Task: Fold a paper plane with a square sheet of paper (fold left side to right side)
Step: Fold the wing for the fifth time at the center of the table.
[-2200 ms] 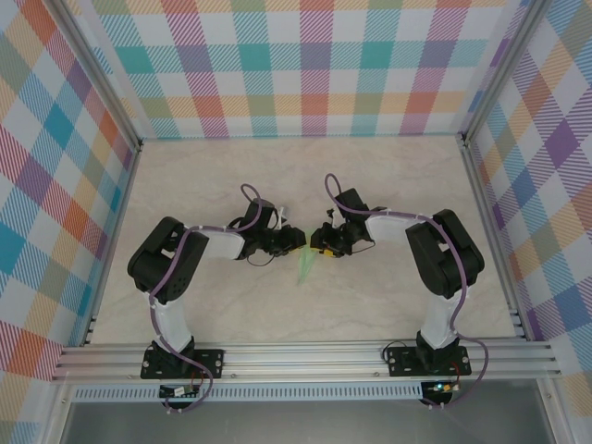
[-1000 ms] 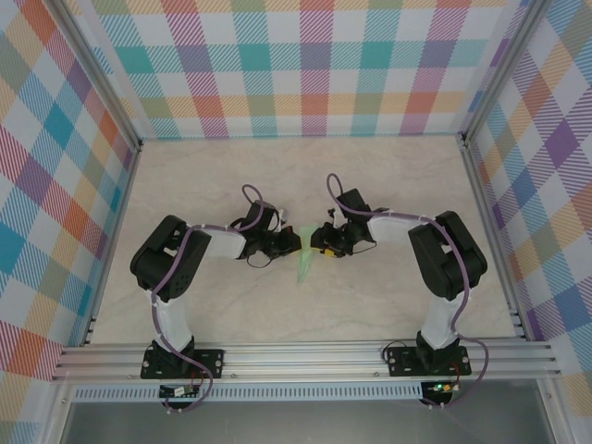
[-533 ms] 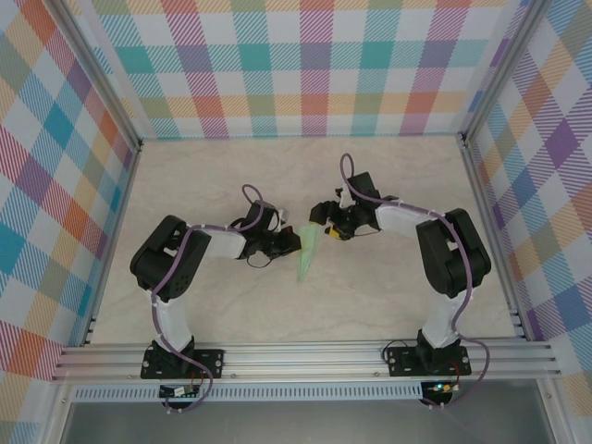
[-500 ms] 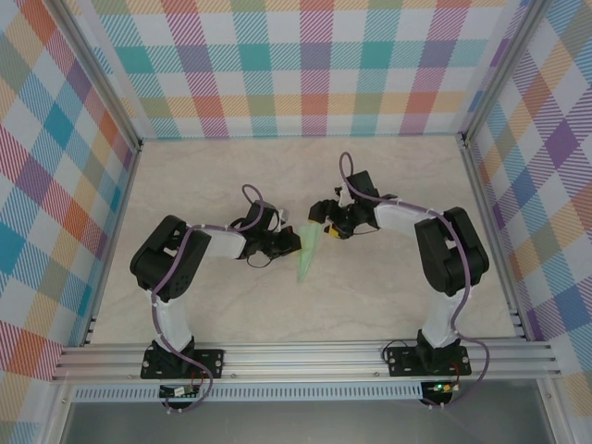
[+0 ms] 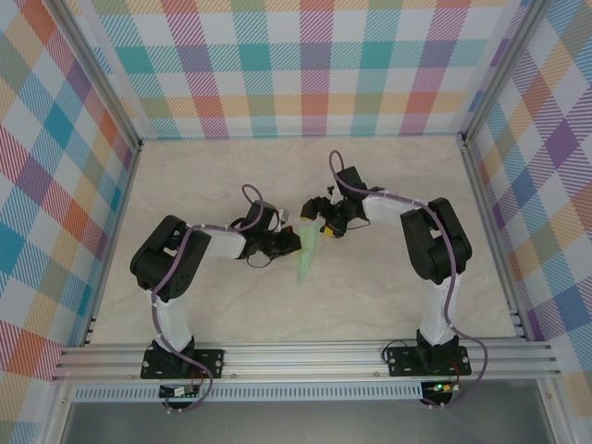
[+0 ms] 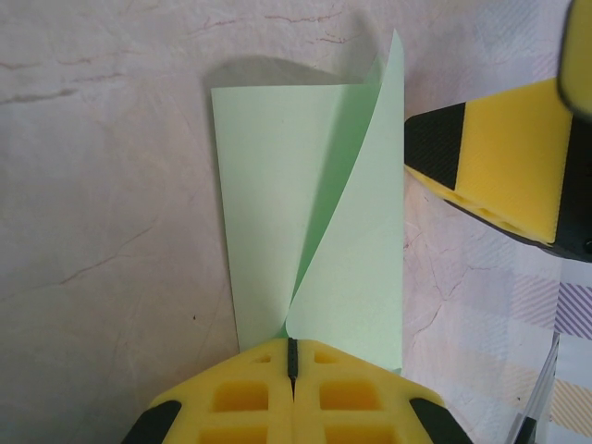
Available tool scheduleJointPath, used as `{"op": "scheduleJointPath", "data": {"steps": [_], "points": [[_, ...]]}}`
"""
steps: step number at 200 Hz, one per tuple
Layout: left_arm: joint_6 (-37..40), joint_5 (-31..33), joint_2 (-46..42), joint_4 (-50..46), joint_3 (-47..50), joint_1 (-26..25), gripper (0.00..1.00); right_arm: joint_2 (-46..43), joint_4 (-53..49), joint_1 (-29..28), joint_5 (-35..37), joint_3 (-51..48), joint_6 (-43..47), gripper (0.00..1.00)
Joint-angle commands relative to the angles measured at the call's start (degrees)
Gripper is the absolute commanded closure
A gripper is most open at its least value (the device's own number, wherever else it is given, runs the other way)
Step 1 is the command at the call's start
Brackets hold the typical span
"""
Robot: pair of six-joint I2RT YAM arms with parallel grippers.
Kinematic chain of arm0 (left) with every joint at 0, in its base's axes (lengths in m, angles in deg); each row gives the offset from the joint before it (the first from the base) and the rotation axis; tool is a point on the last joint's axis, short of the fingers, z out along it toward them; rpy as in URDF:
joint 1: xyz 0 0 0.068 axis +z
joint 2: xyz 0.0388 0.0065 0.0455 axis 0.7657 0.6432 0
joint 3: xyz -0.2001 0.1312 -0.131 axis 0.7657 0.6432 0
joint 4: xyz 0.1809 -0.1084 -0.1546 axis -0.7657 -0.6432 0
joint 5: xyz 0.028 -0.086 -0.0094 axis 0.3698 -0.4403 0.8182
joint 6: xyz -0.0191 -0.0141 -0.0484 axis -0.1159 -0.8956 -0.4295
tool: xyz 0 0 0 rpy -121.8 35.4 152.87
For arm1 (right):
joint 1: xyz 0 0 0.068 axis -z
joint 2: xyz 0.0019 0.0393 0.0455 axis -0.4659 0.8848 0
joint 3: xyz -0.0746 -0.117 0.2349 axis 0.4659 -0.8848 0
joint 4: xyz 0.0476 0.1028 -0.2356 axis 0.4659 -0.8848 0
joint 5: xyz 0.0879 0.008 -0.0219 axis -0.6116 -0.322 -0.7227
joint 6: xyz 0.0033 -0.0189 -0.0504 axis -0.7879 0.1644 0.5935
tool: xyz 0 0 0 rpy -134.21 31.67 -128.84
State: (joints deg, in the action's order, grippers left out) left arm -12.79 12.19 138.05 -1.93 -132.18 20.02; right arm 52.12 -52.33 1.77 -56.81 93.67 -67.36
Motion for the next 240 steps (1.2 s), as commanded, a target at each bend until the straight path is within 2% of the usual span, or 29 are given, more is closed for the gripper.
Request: {"op": "scheduleJointPath", "data": {"steps": [1, 77, 156, 240], "points": [[1.33, 0.59, -0.8, -1.26, -0.52, 0.34, 1.0, 1.06, -0.75, -0.46, -0.28, 1.87, -0.28, 0.19], [1.38, 0.15, -1.03, -1.08, -0.54, 0.34, 1.0, 2.38, -0.72, -1.07, -0.5, 2.28, -0.1, 0.19], [1.73, 0.42, -4.84, -2.37, -0.54, 0.34, 1.0, 5.35, -9.9, -1.86, 2.81, 5.91, 2.84, 0.19], [2.96, 2.67, -2.51, -3.87, -1.43, 0.42, 1.0, 5.52, -11.53, -2.48, 3.61, 6.8, 3.75, 0.19]]}}
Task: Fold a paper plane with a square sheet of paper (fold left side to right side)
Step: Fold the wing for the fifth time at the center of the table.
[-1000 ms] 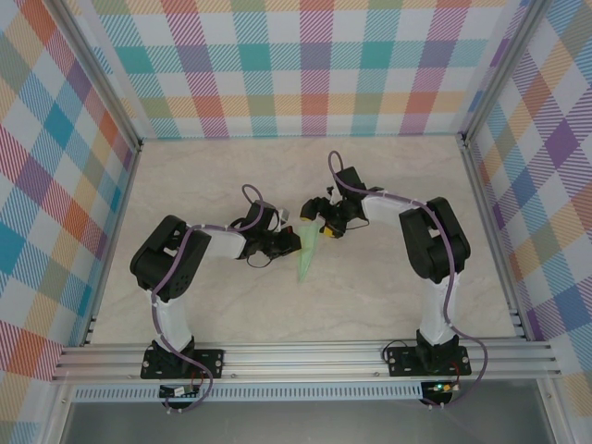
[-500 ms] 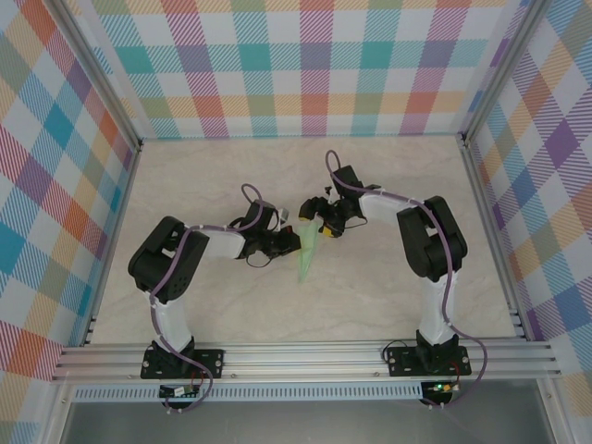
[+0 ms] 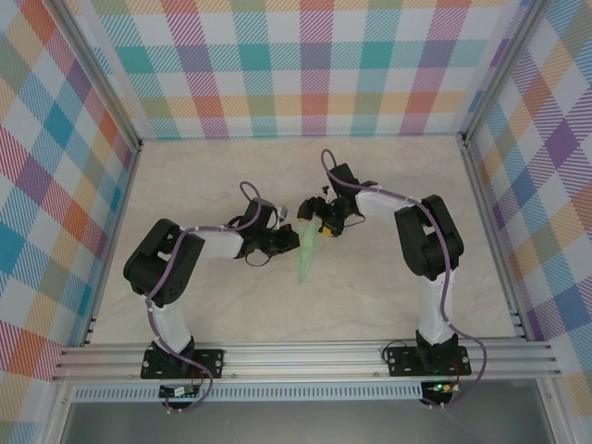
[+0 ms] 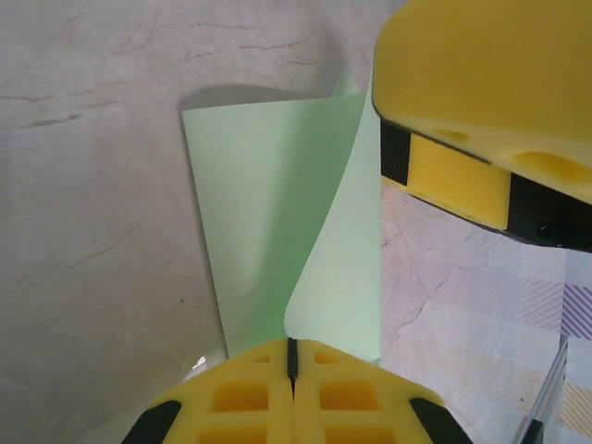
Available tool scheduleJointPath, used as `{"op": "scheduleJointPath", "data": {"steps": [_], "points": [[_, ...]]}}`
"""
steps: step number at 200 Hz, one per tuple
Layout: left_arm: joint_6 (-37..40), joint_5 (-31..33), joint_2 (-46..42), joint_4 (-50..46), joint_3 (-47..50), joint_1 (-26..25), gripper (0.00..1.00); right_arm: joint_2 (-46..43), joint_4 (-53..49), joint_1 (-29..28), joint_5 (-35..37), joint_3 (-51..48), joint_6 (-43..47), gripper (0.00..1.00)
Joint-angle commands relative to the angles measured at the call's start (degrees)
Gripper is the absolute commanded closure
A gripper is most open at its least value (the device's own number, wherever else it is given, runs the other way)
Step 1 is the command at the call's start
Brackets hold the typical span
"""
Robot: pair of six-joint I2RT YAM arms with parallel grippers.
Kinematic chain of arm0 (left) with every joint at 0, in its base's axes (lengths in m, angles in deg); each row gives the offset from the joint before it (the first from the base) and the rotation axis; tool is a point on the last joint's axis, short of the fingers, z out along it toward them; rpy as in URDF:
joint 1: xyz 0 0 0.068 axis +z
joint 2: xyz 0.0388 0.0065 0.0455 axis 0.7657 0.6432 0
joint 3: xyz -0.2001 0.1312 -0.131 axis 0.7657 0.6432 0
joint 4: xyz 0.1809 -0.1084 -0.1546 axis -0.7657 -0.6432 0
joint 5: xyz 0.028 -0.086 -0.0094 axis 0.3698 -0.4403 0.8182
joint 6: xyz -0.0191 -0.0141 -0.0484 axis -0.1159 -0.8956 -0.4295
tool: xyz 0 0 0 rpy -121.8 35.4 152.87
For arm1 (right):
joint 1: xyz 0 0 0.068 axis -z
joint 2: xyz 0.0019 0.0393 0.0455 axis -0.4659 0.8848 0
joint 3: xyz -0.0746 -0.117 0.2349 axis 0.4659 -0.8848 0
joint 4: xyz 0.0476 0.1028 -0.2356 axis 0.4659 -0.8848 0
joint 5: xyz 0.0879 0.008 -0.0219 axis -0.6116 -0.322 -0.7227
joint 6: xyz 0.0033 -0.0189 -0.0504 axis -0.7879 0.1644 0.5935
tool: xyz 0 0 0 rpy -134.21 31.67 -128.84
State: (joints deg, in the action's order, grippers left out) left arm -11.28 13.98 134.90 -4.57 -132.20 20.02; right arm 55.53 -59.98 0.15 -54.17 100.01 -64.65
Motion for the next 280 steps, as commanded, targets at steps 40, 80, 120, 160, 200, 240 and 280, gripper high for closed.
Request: {"op": "scheduleJointPath", "data": {"steps": [40, 80, 120, 160, 200, 240, 280], "points": [[1.55, 1.24, 1.33, -1.33, -1.81, 0.55, 1.0, 2.12, -3.97, -1.09, 0.92, 0.41, 1.11, 0.19], [1.62, 1.48, 1.99, -1.33, -1.59, 0.51, 1.0, 2.11, -3.97, -1.12, 0.92, 0.33, 1.04, 0.19], [1.9, 1.91, 2.32, -1.6, -1.07, 0.51, 1.0, 2.12, -4.01, -1.13, 0.92, 0.33, 1.13, 0.19], [1.88, 2.28, 2.82, -1.55, -1.07, 0.54, 1.0, 2.21, -4.0, -1.16, 0.75, 0.34, 1.17, 0.19], [1.76, 2.38, 3.31, -0.74, -1.49, 0.6, 1.0, 2.15, -3.92, -1.21, 0.58, 0.06, 1.22, 0.19], [1.65, 1.76, 4.1, -0.81, -1.65, 0.6, 1.0, 1.42, -2.26, -1.26, 0.1, -0.45, 1.18, 0.19], [0.92, 1.38, 4.45, -0.19, -0.07, 0.6, 1.0, -3.12, 1.01, -0.77, -0.25, -1.51, 1.29, 0.19]]}}
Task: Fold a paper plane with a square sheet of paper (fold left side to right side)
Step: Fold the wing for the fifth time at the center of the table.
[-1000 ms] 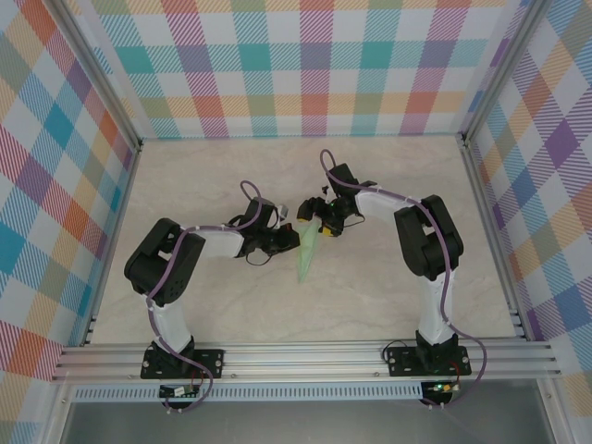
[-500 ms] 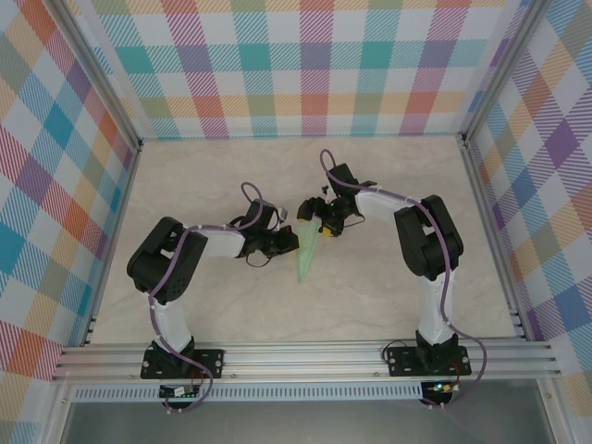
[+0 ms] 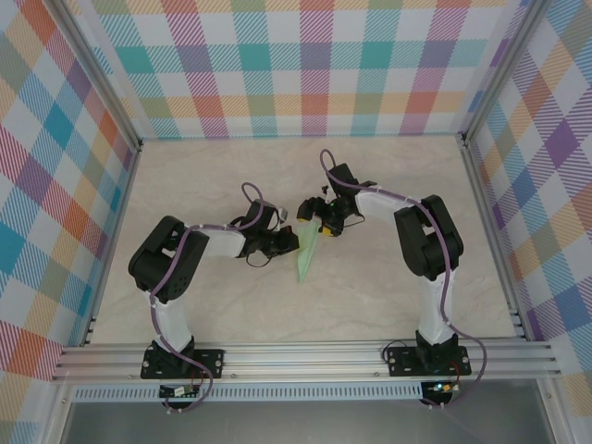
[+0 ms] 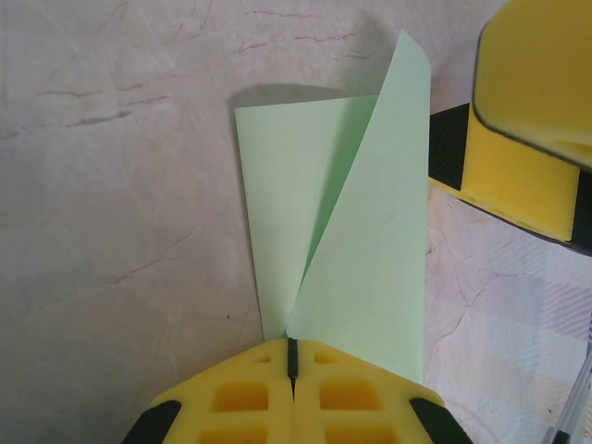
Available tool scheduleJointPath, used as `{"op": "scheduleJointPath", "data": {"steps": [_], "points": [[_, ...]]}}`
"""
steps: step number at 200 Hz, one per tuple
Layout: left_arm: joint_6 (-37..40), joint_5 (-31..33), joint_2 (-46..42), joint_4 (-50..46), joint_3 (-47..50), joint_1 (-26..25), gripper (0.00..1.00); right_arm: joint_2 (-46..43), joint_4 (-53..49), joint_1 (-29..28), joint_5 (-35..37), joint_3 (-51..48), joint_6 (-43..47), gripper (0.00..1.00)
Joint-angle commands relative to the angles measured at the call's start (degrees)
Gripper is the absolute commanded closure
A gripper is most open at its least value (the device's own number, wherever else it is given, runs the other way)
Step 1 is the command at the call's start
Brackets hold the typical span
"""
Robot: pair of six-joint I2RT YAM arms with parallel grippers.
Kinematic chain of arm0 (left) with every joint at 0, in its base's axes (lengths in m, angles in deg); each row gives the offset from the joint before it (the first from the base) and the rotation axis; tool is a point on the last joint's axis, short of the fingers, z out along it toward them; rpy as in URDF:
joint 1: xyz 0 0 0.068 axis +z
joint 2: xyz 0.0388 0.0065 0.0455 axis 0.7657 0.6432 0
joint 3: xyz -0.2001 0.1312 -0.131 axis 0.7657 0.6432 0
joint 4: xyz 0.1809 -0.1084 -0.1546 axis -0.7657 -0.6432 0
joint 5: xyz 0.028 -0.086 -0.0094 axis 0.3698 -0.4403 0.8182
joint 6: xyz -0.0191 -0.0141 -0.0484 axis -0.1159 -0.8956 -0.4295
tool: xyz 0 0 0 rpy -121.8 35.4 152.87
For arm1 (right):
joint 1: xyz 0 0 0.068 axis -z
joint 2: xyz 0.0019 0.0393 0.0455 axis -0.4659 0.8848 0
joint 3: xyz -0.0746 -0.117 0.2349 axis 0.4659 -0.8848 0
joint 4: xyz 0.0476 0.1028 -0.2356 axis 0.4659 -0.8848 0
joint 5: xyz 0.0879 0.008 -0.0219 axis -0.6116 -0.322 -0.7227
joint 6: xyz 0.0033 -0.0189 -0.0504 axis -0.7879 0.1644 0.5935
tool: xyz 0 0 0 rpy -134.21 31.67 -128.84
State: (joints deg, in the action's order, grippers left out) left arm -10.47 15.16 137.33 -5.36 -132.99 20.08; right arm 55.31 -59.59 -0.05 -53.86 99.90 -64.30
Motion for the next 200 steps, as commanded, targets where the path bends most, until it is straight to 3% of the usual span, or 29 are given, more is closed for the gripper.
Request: {"op": "scheduleJointPath", "data": {"steps": [1, 28, 63, 88, 200], "points": [[0.11, 0.21, 2.03, 0.6, 0.76, 0.49, 1.0, -3.0, 0.61, -0.49, -0.54, -1.45, 0.99, 0.19], [0.11, 0.27, 2.2, 0.16, 0.63, 0.49, 1.0, -7.64, 0.19, 0.0, 0.52, -2.57, 1.57, 0.25], [0.26, 0.21, 2.64, -0.19, 0.27, 0.36, 1.0, -8.59, 1.37, -0.91, -2.13, -4.65, -0.32, 0.55], [0.41, 0.23, 2.65, -0.54, 0.03, 0.31, 1.0, -6.4, 1.49, -2.48, -2.62, -4.4, -1.52, 0.71], [0.94, 0.18, 2.82, -1.42, -0.68, 0.1, 1.0, -1.08, -6.14, -4.3, 1.9, -0.18, -0.56, 0.74]]}}
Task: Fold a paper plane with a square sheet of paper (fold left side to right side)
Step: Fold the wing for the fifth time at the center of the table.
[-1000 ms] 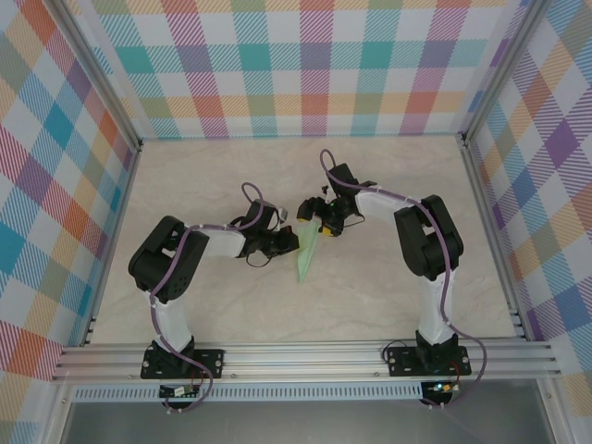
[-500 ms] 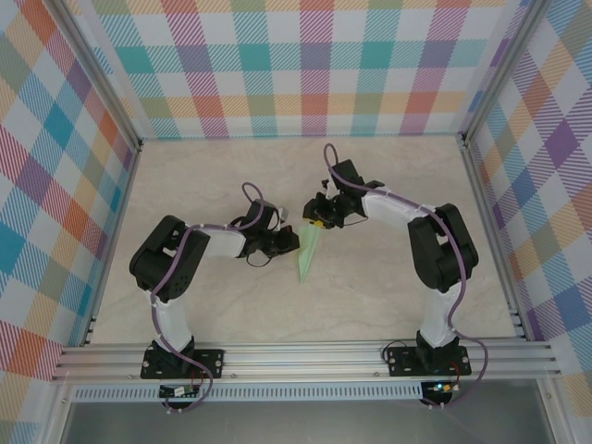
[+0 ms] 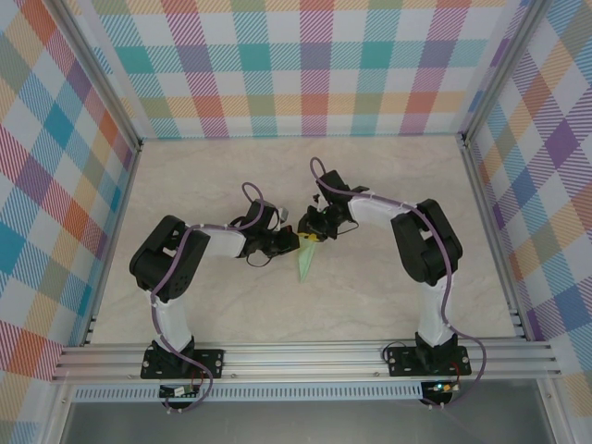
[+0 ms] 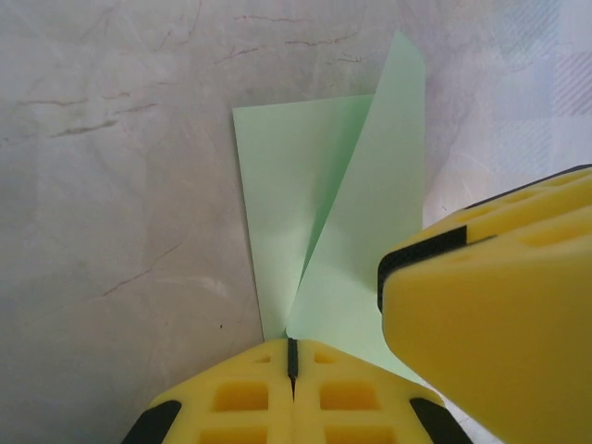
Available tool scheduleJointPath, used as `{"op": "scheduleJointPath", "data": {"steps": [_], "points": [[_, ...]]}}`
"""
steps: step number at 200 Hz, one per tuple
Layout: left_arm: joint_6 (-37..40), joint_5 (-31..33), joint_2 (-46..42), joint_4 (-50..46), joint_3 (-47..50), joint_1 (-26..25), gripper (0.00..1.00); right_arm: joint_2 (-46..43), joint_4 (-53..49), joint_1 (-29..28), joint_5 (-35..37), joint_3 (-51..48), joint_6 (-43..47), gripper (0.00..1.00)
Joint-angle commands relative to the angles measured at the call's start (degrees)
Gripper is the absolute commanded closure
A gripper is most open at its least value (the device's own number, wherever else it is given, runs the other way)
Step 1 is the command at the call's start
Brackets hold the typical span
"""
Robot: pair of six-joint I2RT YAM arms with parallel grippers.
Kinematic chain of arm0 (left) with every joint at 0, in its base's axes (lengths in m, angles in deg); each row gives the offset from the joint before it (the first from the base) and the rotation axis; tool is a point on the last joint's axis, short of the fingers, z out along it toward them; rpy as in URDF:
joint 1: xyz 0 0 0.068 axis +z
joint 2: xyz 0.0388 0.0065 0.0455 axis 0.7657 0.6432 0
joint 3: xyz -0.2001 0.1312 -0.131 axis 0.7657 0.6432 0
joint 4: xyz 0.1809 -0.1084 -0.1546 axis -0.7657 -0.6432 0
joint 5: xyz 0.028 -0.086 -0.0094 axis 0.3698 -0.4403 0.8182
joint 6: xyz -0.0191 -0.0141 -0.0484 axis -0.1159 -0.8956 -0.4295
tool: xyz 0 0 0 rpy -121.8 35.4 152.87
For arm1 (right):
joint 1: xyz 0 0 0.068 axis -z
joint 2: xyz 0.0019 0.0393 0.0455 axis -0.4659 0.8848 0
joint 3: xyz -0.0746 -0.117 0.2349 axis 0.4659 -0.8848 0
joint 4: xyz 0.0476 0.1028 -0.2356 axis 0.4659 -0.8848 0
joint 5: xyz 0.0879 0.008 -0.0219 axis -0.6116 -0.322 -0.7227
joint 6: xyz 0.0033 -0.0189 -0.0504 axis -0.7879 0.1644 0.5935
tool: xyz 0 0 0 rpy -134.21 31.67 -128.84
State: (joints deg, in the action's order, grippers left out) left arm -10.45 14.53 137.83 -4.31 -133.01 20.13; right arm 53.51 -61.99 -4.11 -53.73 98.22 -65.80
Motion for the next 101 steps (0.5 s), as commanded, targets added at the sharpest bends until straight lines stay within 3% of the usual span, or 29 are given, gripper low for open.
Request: {"op": "scheduleJointPath", "data": {"steps": [1, 49, 101], "points": [[0.94, 0.79, 2.36, -2.47, -0.67, 0.05, 1.0, 0.71, -3.83, -0.26, 1.83, 1.59, 1.05, 0.74], [1.51, 0.42, 2.91, -3.24, -1.63, -0.39, 1.0, 0.8, -5.01, -0.27, 3.27, 1.55, 1.61, 0.75], [1.38, 1.12, 2.89, -3.72, -1.6, -0.39, 1.0, 0.45, -4.72, -0.21, 4.67, 0.83, 1.17, 0.82]]}}
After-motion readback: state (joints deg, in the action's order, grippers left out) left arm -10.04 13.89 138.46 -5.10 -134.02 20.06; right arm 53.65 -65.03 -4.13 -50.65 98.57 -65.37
